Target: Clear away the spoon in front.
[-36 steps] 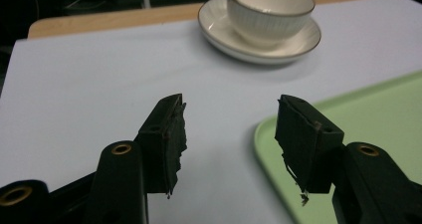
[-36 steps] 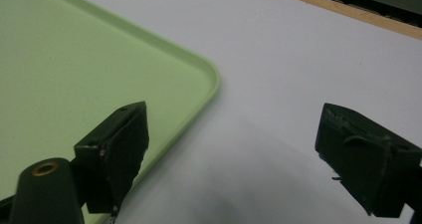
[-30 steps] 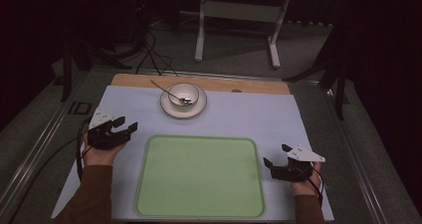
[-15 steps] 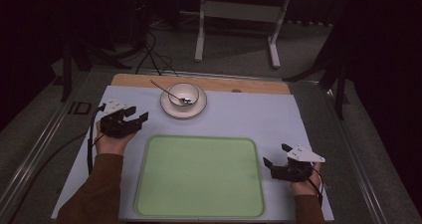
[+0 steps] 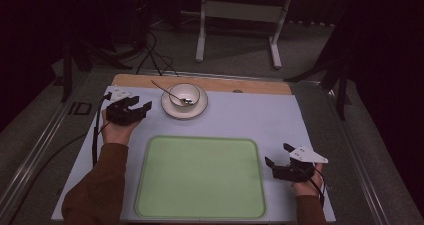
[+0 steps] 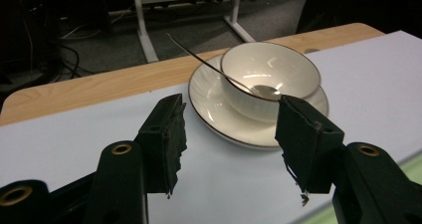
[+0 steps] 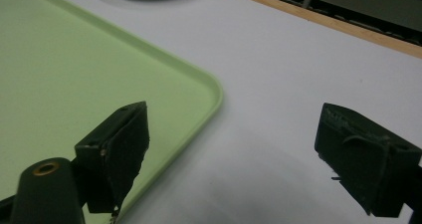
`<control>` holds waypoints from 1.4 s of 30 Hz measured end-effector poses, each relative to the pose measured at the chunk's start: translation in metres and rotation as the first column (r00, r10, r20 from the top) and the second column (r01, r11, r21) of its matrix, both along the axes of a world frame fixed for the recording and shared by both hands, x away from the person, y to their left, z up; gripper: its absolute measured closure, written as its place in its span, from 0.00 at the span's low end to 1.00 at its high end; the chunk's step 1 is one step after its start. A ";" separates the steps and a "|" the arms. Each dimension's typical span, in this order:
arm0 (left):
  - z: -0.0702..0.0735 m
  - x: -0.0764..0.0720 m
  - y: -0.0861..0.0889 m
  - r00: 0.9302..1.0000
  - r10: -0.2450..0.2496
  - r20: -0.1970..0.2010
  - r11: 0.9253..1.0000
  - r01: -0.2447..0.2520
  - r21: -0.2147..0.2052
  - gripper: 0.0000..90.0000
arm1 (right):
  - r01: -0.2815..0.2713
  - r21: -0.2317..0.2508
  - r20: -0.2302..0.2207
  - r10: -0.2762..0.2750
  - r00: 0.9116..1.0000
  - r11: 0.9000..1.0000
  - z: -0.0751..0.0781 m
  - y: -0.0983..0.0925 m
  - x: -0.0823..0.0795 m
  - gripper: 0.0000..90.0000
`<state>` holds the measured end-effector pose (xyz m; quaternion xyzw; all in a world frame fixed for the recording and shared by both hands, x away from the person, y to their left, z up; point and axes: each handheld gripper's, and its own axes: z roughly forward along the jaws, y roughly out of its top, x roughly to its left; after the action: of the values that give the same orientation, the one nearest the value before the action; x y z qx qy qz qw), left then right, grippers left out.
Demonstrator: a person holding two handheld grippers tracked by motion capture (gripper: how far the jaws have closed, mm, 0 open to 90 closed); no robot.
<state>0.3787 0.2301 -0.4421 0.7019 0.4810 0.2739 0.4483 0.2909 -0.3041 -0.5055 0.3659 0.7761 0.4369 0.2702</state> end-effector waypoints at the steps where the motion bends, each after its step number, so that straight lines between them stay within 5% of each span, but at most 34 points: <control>1: 0.000 0.003 0.001 1.000 0.004 0.001 1.000 -0.004 0.000 0.50 | 0.000 0.000 0.000 0.000 1.000 1.000 0.000 0.000 0.000 0.15; 19: -0.023 0.063 -0.001 0.996 0.067 -0.056 0.992 -0.073 -0.108 0.52 | 0.009 0.005 0.010 -0.009 1.000 1.000 0.001 -0.001 0.001 0.15; 31: -0.033 0.087 -0.021 0.996 0.030 -0.079 0.994 -0.038 -0.101 0.59 | 0.009 0.002 0.014 -0.009 1.000 1.000 0.001 0.000 0.001 0.15; 42: -0.044 0.111 -0.030 0.992 0.042 -0.121 0.976 -0.066 -0.206 0.62 | 0.007 -0.001 0.017 -0.007 1.000 1.000 0.002 0.001 0.002 0.15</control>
<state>0.4894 0.1996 -0.4864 0.6521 0.5514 0.1925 0.4834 0.2925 -0.3036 -0.5035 0.3649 0.7726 0.4386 0.2786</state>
